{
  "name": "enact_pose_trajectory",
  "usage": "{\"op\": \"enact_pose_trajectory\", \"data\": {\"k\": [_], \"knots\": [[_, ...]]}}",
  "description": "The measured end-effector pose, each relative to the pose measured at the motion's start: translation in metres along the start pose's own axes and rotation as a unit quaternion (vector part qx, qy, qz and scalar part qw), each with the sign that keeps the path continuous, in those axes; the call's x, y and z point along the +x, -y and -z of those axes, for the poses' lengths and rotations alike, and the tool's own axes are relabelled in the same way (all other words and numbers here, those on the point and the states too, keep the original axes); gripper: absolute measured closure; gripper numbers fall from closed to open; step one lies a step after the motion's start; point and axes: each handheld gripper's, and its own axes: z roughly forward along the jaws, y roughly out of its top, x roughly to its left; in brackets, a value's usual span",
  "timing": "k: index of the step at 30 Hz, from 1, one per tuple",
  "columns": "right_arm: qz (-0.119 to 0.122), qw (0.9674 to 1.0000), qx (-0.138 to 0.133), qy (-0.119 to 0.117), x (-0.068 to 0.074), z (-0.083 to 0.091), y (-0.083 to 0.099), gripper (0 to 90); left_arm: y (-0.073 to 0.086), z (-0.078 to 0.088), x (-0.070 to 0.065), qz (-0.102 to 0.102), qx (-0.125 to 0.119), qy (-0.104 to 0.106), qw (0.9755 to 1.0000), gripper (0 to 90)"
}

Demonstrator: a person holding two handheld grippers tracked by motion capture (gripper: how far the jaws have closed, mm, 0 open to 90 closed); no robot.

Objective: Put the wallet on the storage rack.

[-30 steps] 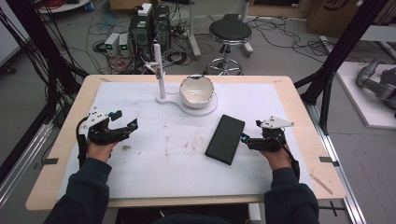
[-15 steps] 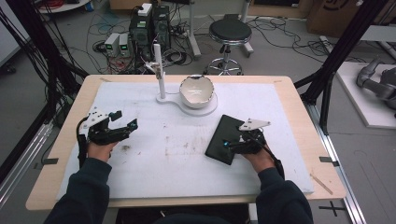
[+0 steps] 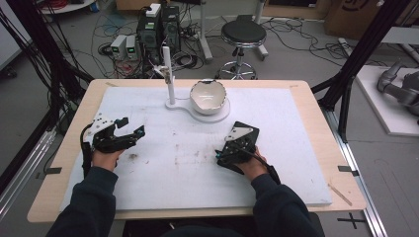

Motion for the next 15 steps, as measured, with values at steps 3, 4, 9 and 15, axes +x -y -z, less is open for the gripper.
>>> {"op": "enact_pose_trajectory", "data": {"k": [3, 4, 9, 15], "knots": [[0.001, 0.9999, 0.006, -0.011, -0.006, 0.006, 0.005, 45.2, 0.000, 0.000, 0.000, -0.001, -0.001, 0.000, 1.0000, 23.4], [0.004, 0.9999, 0.008, -0.011, -0.009, 0.008, 0.007, 48.8, 0.000, 0.000, 0.000, 0.000, -0.001, 0.000, 1.0000, 23.4], [0.039, 0.9988, 0.028, -0.013, -0.022, 0.024, 0.017, 65.1, 0.000, 0.000, 0.000, 0.000, 0.000, -0.001, 1.0000, 23.3], [0.027, 0.9987, 0.043, 0.002, -0.042, 0.044, 0.036, 72.5, 0.000, 0.000, 0.000, -0.001, 0.000, -0.001, 1.0000, 23.4]]}}
